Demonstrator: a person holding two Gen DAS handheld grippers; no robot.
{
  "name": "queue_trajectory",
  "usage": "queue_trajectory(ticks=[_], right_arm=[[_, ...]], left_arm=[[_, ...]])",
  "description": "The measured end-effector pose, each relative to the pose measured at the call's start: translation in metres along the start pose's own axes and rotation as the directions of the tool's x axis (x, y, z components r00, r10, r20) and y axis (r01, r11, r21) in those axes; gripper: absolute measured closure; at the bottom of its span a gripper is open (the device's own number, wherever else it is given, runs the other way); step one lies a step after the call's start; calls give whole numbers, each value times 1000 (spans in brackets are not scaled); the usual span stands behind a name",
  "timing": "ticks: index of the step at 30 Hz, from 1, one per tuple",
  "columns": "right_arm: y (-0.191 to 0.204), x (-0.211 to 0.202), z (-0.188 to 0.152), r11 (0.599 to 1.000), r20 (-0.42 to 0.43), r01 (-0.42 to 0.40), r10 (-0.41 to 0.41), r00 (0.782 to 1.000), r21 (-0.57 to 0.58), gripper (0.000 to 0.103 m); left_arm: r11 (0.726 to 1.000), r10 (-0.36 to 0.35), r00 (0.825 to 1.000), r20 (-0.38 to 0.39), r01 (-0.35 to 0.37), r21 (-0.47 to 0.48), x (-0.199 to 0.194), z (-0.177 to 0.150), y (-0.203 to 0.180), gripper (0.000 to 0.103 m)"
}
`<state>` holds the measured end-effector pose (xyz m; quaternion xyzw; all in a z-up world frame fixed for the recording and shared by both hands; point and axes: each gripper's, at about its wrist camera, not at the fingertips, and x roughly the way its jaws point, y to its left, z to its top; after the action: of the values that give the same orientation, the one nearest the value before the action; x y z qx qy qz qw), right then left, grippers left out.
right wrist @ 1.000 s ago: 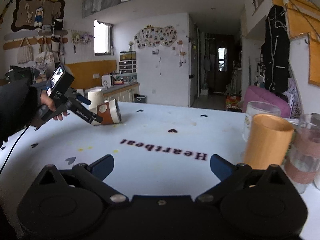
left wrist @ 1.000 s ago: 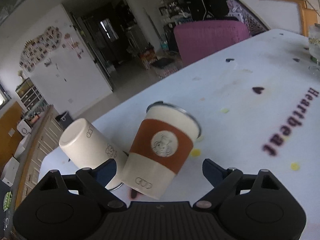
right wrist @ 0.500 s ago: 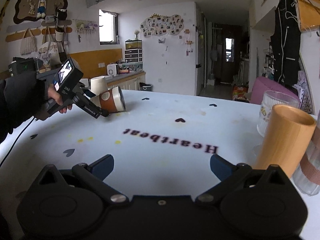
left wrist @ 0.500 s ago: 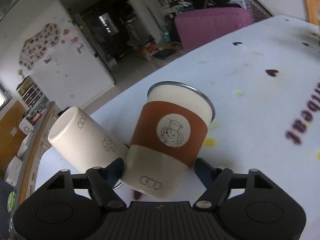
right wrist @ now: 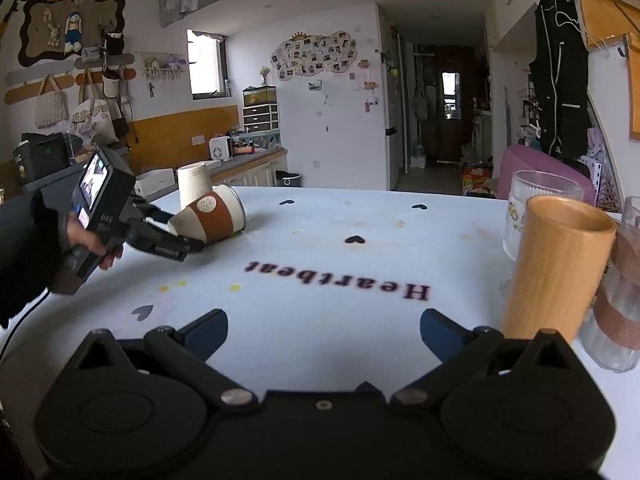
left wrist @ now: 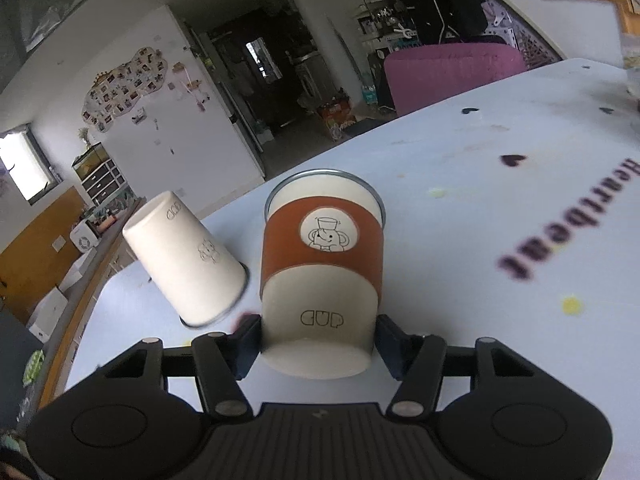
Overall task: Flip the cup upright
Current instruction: 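Reach the left gripper to the lying brown-sleeved cup and grasp its base, then lift the cup with the left gripper while the right gripper grasps its rim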
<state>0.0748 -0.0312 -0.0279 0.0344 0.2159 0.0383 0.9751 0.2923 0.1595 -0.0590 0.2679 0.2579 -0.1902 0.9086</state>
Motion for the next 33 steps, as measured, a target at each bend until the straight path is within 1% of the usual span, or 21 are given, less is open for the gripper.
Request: queue_trajectory(ticks=[3,9,16,19,25,27,30,31,33], right_arm=[[0,-9,-2,1000,15,-6,6,1000,7,0],[-5,-25,-8,999,25,-7,6,1000,42,0],[-8,-40,-17,997,9,-10,9,1000,76,0],[-8,-47,-22,995,3,-10,10,1000,100,0],[-7,-61,-30,990,-4,-2,3,1000,140,0],[-6,-66,-33,988,-11,7,-6,1000,156,0],[-6,-72,-34,982,-25,35,-31,999,183,0],[-7,-75,-34,980,-27,42,-37,999,195,0],[-9,-77,-33,975,-30,39,-33,999,218,0]], left_arm=[[1000,-10,1000,-2,9,-30,-18,-5,-13,42],[998,-46,999,12,47,-46,-64,-22,-48,42],[992,-111,992,64,115,-57,-122,-42,-102,42],[986,-154,985,81,158,-49,-143,-47,-124,42],[981,-193,974,117,196,-13,-175,-53,-166,42],[974,-221,967,127,224,-9,-184,-54,-176,42],[970,-242,959,149,244,9,-195,-57,-193,42],[967,-251,954,161,253,9,-198,-58,-198,42],[959,-279,941,193,283,7,-201,-59,-207,42]])
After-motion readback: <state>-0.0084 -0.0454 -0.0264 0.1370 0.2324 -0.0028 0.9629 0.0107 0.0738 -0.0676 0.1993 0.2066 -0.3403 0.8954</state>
